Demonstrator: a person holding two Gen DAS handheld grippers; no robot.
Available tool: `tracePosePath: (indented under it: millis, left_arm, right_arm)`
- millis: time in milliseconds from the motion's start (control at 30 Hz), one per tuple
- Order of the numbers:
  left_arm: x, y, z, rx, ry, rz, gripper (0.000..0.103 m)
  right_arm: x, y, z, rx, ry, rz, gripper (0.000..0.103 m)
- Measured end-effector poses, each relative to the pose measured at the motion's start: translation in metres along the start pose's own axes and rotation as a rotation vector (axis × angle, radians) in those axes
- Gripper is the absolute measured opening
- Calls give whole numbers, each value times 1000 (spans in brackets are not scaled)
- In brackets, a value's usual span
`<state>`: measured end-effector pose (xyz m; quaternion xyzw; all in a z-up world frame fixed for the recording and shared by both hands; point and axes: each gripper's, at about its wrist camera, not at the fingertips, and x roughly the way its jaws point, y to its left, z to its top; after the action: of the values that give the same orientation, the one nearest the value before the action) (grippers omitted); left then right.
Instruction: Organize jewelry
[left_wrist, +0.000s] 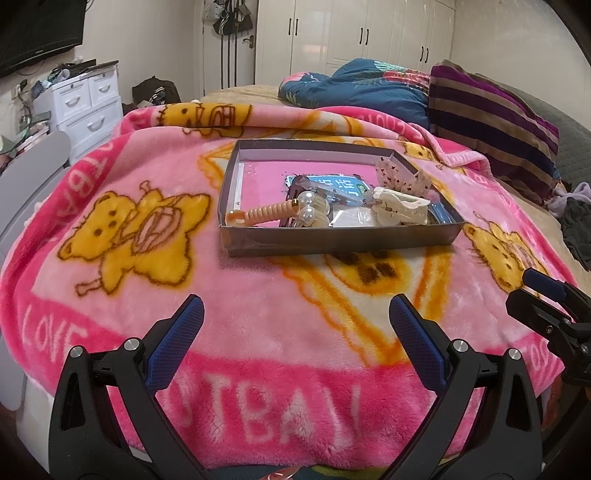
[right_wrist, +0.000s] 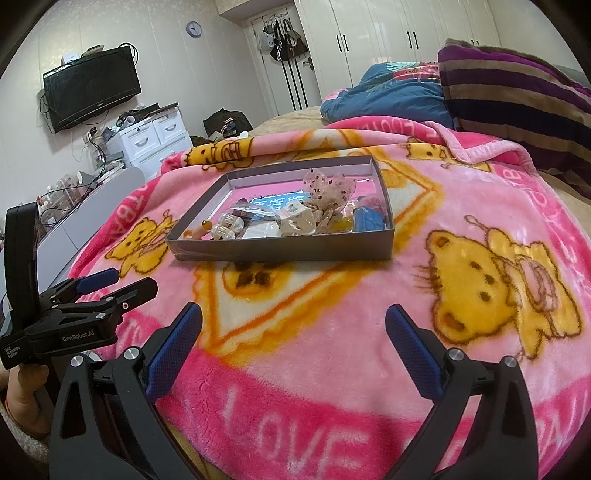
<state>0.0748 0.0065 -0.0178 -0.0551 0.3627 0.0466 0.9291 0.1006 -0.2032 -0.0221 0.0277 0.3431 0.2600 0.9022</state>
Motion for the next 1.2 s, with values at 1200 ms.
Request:
tracePosePath:
  millis: [1200]
  left_arm:
    - [2,-1,1,14,16,42,94]
  right_arm:
    - [2,-8,3,16,7,-31,99]
